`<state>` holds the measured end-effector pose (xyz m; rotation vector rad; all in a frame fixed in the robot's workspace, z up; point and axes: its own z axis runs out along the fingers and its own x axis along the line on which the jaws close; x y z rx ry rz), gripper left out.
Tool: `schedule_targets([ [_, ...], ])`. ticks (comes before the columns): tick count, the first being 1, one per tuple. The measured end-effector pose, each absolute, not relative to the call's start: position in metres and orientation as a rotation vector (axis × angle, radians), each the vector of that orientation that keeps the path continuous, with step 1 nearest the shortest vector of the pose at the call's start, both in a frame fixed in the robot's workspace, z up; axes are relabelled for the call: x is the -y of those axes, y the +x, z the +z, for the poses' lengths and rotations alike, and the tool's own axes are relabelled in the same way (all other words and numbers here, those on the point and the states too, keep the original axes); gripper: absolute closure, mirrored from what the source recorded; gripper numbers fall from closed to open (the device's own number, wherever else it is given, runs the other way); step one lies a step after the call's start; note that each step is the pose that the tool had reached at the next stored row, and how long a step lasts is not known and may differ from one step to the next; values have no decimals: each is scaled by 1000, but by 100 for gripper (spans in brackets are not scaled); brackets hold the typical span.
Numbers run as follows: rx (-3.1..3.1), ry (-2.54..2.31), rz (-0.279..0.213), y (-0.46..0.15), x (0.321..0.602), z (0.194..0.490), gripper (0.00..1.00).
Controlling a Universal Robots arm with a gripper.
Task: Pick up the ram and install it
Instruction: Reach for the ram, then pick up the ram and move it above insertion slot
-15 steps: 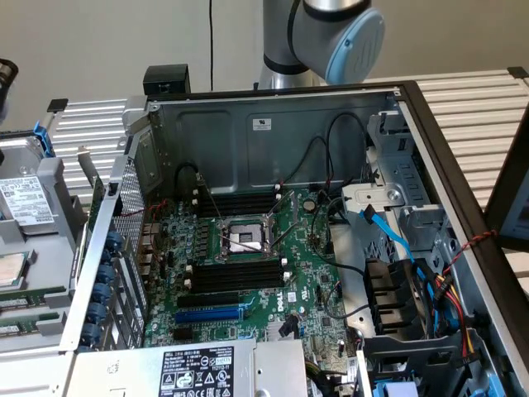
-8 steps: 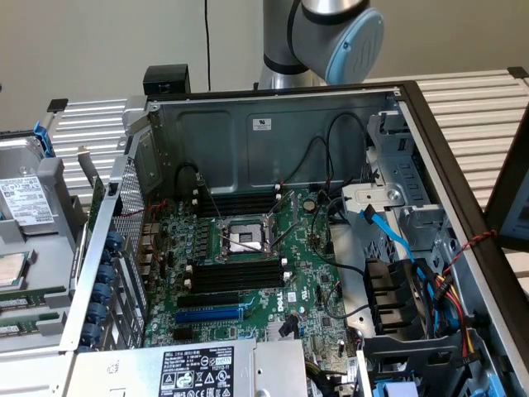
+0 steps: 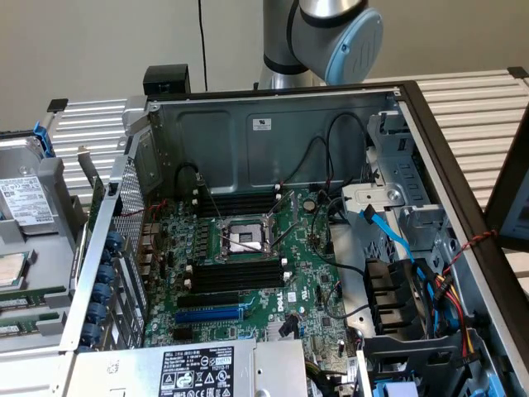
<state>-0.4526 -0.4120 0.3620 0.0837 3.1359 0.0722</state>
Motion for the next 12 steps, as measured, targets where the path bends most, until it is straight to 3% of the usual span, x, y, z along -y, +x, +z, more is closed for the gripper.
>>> schedule_targets([
  [12,-3136,84,72,-453,412,362,89],
])
